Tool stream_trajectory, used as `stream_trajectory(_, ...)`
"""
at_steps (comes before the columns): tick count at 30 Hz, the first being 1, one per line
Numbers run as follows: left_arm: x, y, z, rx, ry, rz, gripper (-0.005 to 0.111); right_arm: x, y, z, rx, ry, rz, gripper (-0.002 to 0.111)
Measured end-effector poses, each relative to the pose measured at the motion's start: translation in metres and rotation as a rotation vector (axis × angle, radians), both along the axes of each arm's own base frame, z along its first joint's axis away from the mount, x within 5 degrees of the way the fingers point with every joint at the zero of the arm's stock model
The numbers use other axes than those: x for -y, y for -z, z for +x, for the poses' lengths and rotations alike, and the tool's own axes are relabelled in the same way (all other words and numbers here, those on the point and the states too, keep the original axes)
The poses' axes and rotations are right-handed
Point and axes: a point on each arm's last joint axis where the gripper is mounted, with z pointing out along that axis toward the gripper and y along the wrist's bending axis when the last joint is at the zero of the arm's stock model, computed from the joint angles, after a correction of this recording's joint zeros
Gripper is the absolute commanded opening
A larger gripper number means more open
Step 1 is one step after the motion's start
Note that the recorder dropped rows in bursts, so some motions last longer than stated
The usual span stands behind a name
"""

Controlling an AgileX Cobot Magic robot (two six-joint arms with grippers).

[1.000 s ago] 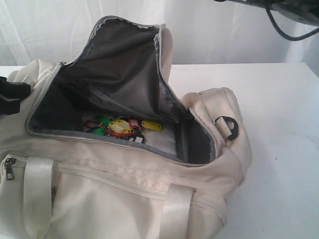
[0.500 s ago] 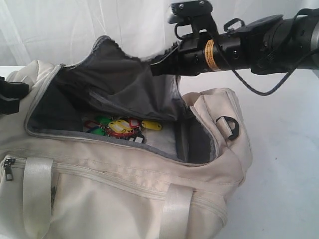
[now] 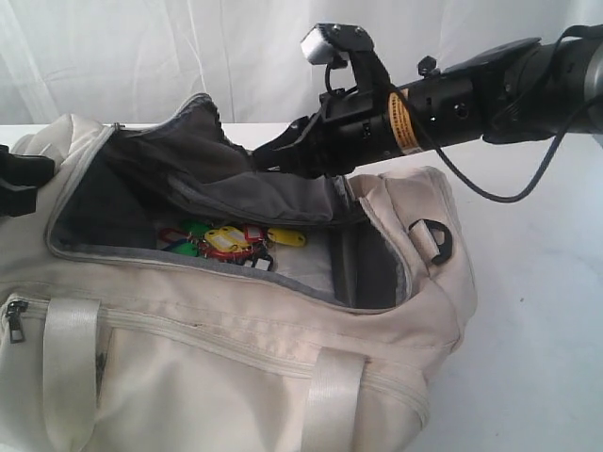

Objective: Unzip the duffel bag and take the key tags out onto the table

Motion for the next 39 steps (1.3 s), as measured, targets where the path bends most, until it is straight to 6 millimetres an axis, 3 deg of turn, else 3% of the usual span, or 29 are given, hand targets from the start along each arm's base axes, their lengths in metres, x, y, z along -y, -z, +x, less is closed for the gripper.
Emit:
stream_trajectory(5, 0.0, 0.0, 0.0, 0.0, 0.0, 0.0, 0.059, -0.008, 0.008, -0.011, -0.109, -0.067, 0.02, 0.042)
stream_trajectory(10, 0.0, 0.0, 0.0, 0.0, 0.0, 0.0, 0.059, -0.014, 0.034, -0.022, -0.232, -0.133, -0.001, 0.041)
stream_trajectory(14, 0.0, 0.0, 0.0, 0.0, 0.0, 0.0, 0.059, -0.014, 0.055, -0.02, -0.265, -0.117, -0.039, 0.042)
stream_trajectory(22, 0.0, 0.0, 0.0, 0.0, 0.0, 0.0, 0.059, -0.01, 0.067, -0.004, -0.08, -0.028, -0.13, 0.055)
stream_trajectory(28, 0.0, 0.0, 0.0, 0.0, 0.0, 0.0, 0.059, -0.011, 0.076, 0.0, -0.047, -0.012, -0.164, 0.055)
stream_trajectory(34, 0.0, 0.0, 0.0, 0.0, 0.0, 0.0, 0.059, -0.025, 0.094, -0.007, 0.077, -0.095, -0.232, 0.055)
stream_trajectory(39, 0.0, 0.0, 0.0, 0.0, 0.0, 0.0, 0.059, -0.045, 0.1, -0.015, 0.218, -0.103, -0.313, 0.043)
